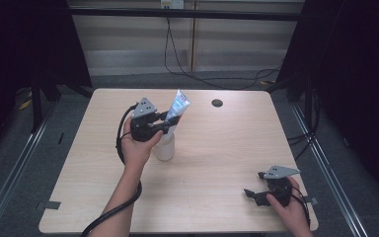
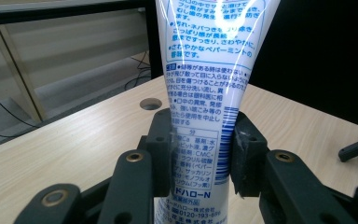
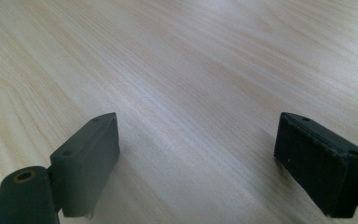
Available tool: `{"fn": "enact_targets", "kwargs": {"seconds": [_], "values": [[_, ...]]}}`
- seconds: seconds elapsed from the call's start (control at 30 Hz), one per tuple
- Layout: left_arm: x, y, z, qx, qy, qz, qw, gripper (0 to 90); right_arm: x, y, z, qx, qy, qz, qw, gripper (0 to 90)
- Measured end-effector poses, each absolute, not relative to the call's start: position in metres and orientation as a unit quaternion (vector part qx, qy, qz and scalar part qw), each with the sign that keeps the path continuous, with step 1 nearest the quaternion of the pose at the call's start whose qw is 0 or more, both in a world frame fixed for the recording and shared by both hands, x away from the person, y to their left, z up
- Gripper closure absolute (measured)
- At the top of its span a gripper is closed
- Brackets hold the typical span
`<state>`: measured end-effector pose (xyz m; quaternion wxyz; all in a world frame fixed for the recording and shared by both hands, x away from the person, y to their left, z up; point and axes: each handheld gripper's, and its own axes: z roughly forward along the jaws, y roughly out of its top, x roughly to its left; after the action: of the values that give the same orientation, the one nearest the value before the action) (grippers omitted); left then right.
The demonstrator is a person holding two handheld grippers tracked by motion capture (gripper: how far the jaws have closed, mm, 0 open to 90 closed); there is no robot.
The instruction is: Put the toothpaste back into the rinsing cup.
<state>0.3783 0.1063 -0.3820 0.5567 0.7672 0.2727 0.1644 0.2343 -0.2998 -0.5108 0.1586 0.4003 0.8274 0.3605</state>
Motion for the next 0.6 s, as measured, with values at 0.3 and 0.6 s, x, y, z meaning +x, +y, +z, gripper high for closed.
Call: {"fn": "enact_targets", "kwargs": {"seconds": [0.3, 0.6], "values": [[0.382, 0.107, -0.391, 0.769, 0.277, 0.171, 0.55, 65.4, 0.234, -0.3, -0.511, 0.401, 0.827, 0.36, 0.158, 13.6], [0.383, 0.11, -0.397, 0.766, 0.281, 0.171, 0.553, 65.2, 0.234, -0.3, -0.511, 0.401, 0.827, 0.36, 0.158, 13.5]]}}
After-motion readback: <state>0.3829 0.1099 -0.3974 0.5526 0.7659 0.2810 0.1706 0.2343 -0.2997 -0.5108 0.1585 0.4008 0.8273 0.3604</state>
